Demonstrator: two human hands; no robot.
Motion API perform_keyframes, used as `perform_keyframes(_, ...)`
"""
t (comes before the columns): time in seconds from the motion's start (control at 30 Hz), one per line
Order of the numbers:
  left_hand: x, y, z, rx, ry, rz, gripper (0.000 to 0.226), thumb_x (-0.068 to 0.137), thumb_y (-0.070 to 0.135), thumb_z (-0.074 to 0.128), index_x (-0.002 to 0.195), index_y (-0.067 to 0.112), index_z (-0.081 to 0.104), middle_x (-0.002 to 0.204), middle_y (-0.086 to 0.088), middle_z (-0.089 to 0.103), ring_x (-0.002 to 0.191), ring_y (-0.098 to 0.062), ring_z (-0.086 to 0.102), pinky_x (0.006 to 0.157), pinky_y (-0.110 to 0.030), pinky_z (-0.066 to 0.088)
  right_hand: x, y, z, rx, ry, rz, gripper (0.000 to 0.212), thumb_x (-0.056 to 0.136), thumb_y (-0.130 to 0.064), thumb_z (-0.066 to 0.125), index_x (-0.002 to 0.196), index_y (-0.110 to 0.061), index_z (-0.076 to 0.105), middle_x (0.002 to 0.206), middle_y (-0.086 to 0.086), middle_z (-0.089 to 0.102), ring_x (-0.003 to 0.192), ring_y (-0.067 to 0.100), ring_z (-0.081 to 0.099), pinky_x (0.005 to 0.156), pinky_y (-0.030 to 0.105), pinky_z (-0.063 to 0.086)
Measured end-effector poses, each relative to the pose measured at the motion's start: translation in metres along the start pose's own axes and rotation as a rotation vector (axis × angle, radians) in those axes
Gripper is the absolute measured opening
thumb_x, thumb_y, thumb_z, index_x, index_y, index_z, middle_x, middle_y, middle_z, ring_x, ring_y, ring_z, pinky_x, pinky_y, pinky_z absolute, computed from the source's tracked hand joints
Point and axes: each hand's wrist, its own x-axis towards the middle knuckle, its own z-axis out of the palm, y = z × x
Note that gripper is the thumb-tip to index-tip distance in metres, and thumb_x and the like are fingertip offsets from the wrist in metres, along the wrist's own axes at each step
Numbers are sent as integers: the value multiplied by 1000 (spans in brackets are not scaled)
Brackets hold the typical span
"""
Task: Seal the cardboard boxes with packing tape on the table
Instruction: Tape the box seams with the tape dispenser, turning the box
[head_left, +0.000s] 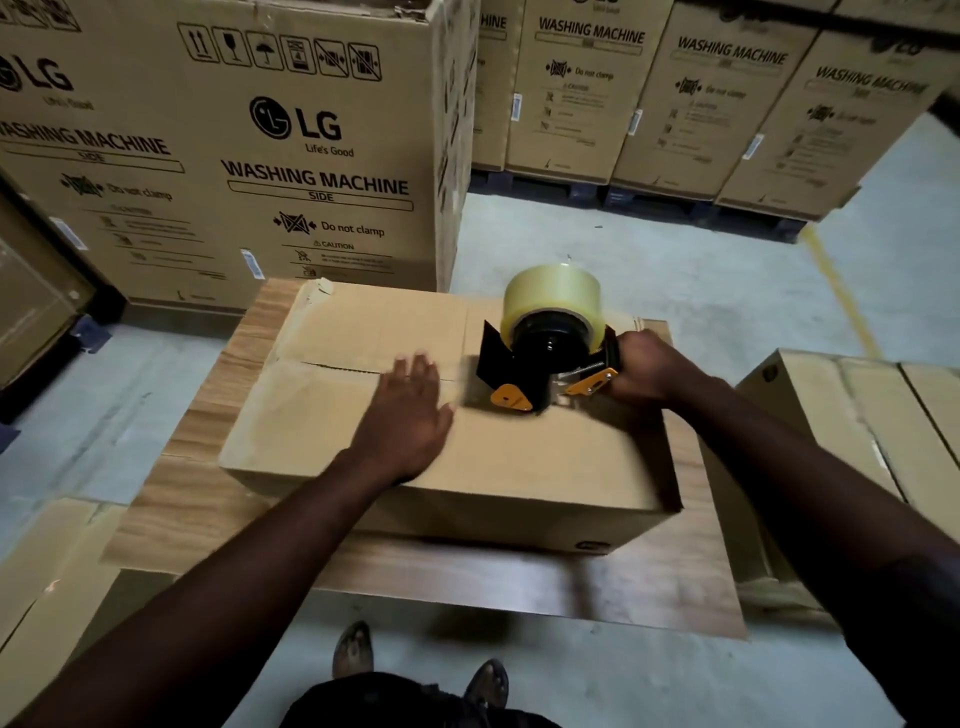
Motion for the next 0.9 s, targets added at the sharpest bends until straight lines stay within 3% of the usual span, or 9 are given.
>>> perform_keyframes(0.1, 4, 43, 9, 4, -31, 183, 69, 99, 49, 16, 158, 14, 25, 168, -11, 6, 155, -30, 1, 125, -46, 8, -3, 8, 4, 5, 25, -15, 33, 81, -51, 63, 76, -18, 64, 88, 17, 72, 83, 35, 65, 71, 39, 53)
perform_keyframes(0.17, 4, 48, 12, 7, -22, 213, 67, 100, 50, 17, 159, 19, 24, 168, -9, 5, 155, -26, -2, 125, -46, 7, -3, 9, 6, 15, 40, -47, 32, 83, -48, 66, 75, -18, 66, 87, 16, 72, 81, 34, 65, 69, 37, 52)
perform_keyframes(0.27, 3, 40, 14, -14, 4, 223, 62, 104, 50, 24, 160, 24, 22, 169, -4, 5, 155, -23, -1, 126, -41, 7, -6, 12, 5, 43, 43, -86, 31, 88, -39, 69, 65, -23, 57, 74, 10, 68, 68, 26, 59, 63, 31, 42)
perform_keyframes(0.4, 5, 37, 17, -24, 7, 204, 74, 97, 60, 15, 161, 24, 12, 169, 3, 5, 155, -19, 1, 125, -38, 8, -21, 37, 0, 15, 49, -97, 37, 87, -46, 67, 58, -27, 53, 61, -3, 57, 67, 25, 59, 63, 30, 38)
perform_keyframes(0.47, 6, 37, 19, -31, 10, 188, 79, 93, 64, 11, 161, 25, 12, 168, 6, 6, 155, -17, 2, 125, -37, 8, -35, 60, -6, 23, 75, -71, 38, 81, -52, 62, 56, -25, 51, 60, -4, 57, 64, 22, 53, 63, 30, 35)
perform_keyframes(0.57, 6, 37, 19, -83, 40, 166, 72, 98, 61, 21, 161, 28, 15, 168, 10, 7, 155, -14, 3, 124, -34, 7, -54, 89, -10, 98, 131, -28, 35, 68, -54, 49, 48, -27, 38, 49, -13, 40, 51, 15, 41, 57, 30, 29)
perform_keyframes(0.7, 6, 56, 21, -46, 42, 91, 64, 105, 48, 28, 161, 20, 13, 169, 3, 6, 155, -21, 2, 126, -40, 5, -57, 102, 2, 153, 167, -12, 38, 77, -37, 62, 51, -25, 37, 52, -11, 43, 57, 23, 46, 52, 29, 31)
perform_keyframes(0.8, 10, 86, 22, 1, 9, 136, 63, 107, 44, 23, 161, 15, 9, 169, -3, 3, 155, -24, 0, 126, -45, 3, -54, 108, 9, 178, 178, -7, 29, 72, -39, 57, 54, -22, 42, 54, -7, 47, 59, 27, 51, 54, 26, 33)
perform_keyframes(0.9, 22, 124, 27, -56, -9, 295, 58, 106, 44, 24, 154, 12, 33, 168, -6, 9, 155, -22, 1, 125, -48, 3, -53, 116, 16, 244, 173, 2, 38, 66, -52, 50, 56, -15, 48, 54, -1, 51, 55, 23, 51, 54, 30, 34)
